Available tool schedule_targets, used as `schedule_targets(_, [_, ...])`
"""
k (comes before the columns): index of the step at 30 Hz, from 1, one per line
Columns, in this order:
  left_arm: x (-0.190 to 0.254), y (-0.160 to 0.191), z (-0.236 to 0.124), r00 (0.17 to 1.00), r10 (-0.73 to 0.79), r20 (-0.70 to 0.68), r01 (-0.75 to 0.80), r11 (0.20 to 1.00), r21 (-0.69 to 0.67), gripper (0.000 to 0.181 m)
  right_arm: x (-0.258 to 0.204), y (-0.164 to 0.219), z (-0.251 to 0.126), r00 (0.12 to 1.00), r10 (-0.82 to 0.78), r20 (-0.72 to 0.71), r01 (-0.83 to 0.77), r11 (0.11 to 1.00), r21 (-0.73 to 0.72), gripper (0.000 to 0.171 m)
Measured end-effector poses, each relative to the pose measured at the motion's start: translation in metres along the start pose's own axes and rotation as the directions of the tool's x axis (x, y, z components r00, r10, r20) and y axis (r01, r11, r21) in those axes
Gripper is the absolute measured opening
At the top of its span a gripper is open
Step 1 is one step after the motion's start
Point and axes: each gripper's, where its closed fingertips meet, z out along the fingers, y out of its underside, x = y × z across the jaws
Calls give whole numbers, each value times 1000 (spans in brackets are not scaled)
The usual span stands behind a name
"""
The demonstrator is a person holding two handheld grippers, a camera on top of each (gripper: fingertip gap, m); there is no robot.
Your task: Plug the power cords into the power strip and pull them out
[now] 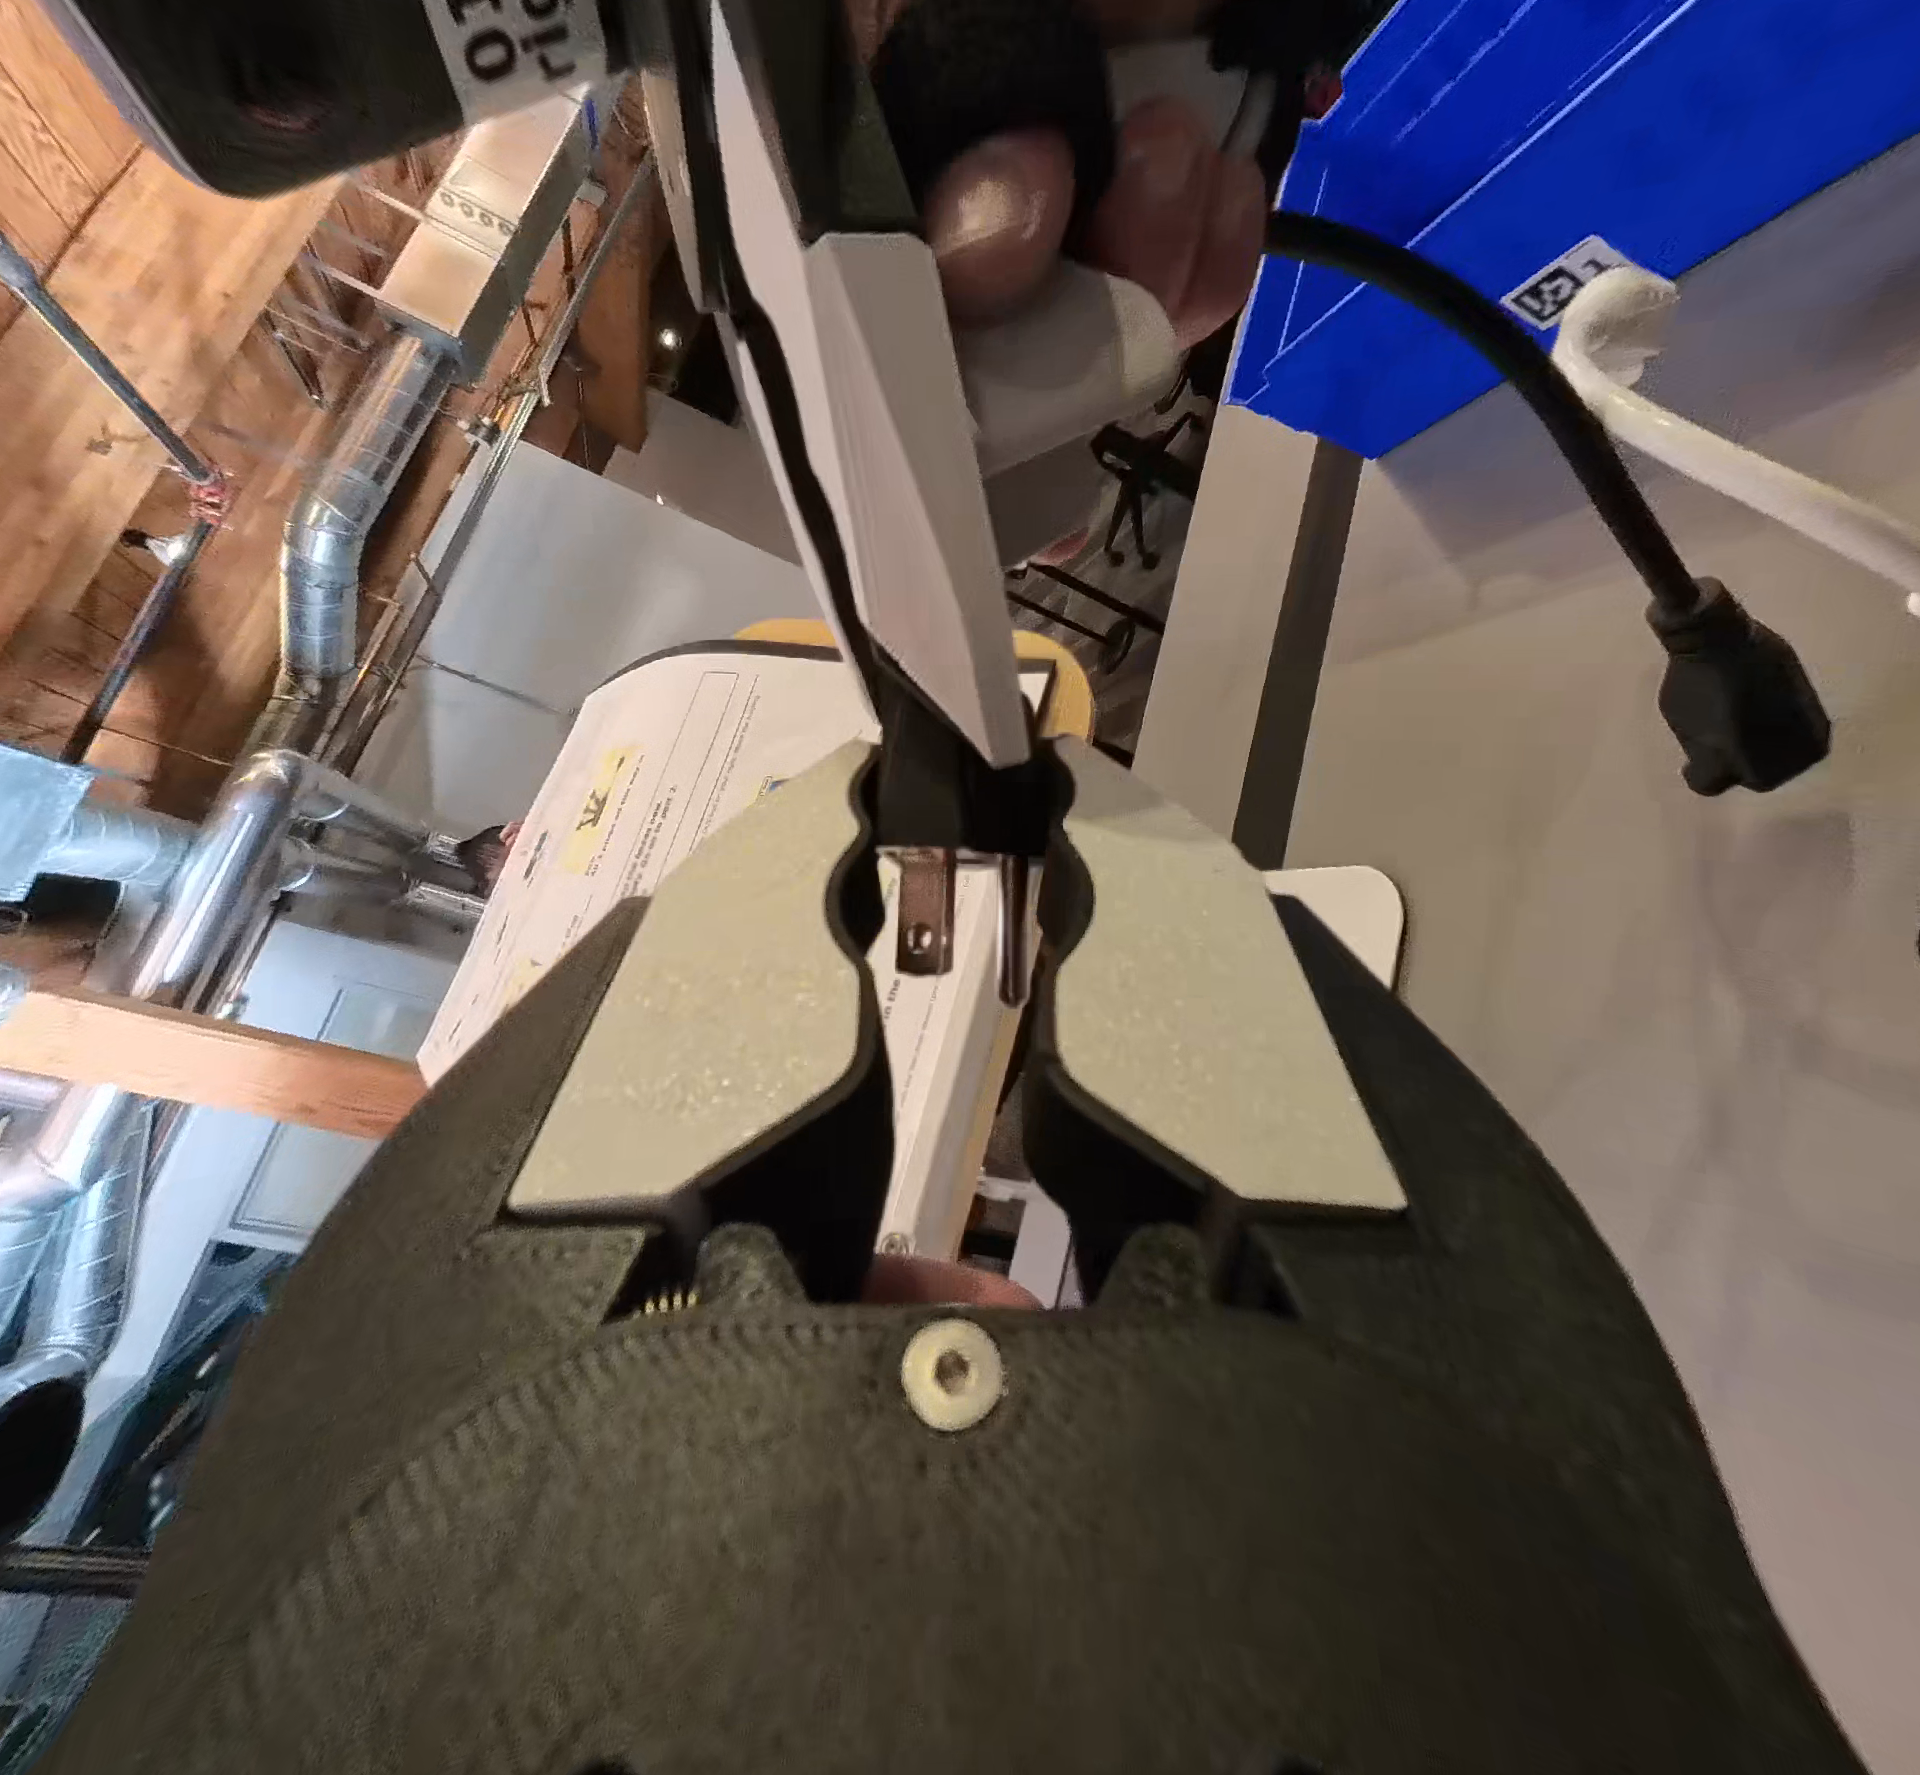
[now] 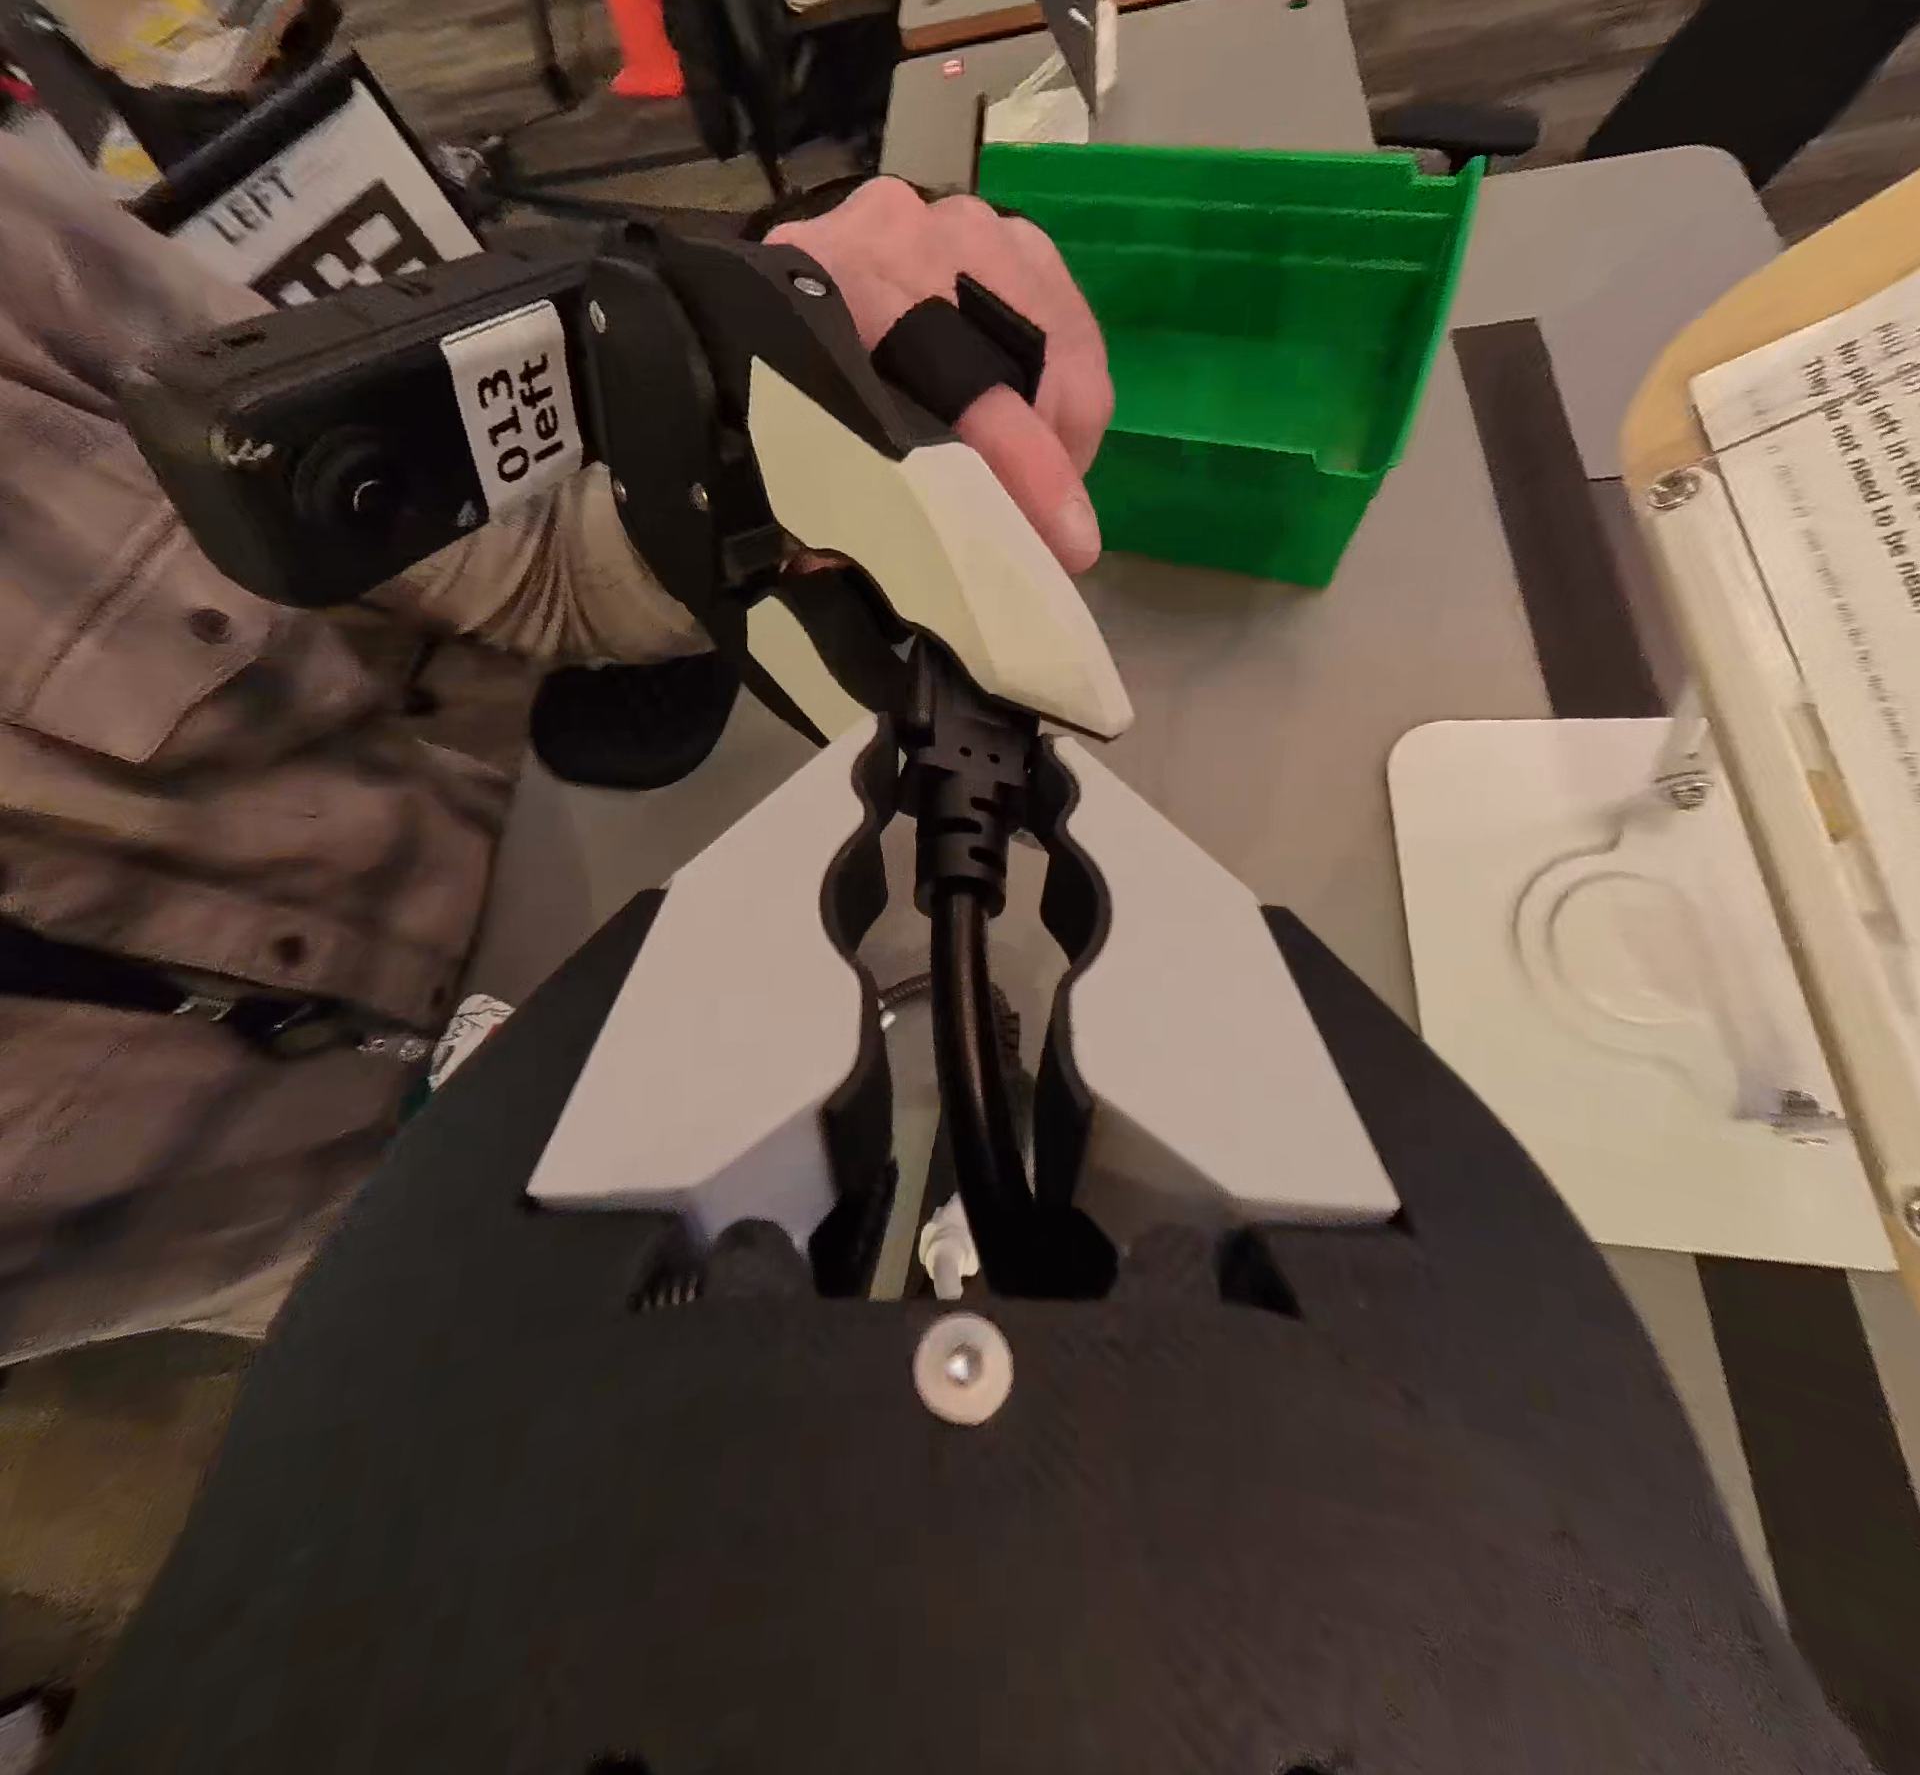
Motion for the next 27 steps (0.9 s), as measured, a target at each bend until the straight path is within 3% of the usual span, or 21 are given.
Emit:
schedule_targets(1, [-2,0,0,1000,-12,8,12,1000,-3,24,1,-1,-1,1000,7,16,-7,1000,13,23])
schedule_targets(3, [-2,2,2,1000,-23,16,23,1000,-16,23,5,-2,-1,1000,-20,10,20,1000,19,26])
schedule_targets(7, [-11,7,3,997,-40,70,42,999,-21,23,19,-10,-7,967,-165,-194,166,986,-13,35])
schedule_targets(8, [-12,7,2,996,-42,74,44,999,-22,23,23,-19,-14,928,-230,-293,238,971,-8,46])
schedule_targets(11, [-20,5,-4,993,-64,96,64,998,-2,23,16,-46,-43,824,-348,-447,403,915,31,54])
schedule_targets(13, [-26,8,-7,992,-46,121,50,998,-26,23,7,-54,-64,745,-406,-529,465,885,-24,39])
schedule_targets(14, [-28,8,-9,991,-39,130,43,999,-23,23,-9,-51,-66,770,-406,-492,455,890,-21,32])
schedule_targets(17, [-33,8,-13,988,-16,156,22,999,-32,23,-44,-29,-59,919,-235,-316,269,961,69,45])
schedule_targets(19, [-35,3,-16,986,13,168,-8,1000,-26,23,-51,-8,-45,974,-102,-201,124,987,98,55])
schedule_targets(22, [-32,-8,-18,985,47,167,-45,999,-16,23,-35,3,-24,990,73,-125,-45,976,212,58])
schedule_targets(24, [-26,-16,-16,988,59,145,-59,998,-1,23,-24,-13,-23,989,135,-57,-100,907,408,61])
schedule_targets(27, [-16,-19,-11,988,93,120,-93,996,-9,23,-18,-20,-18,993,117,-21,-90,857,507,56])
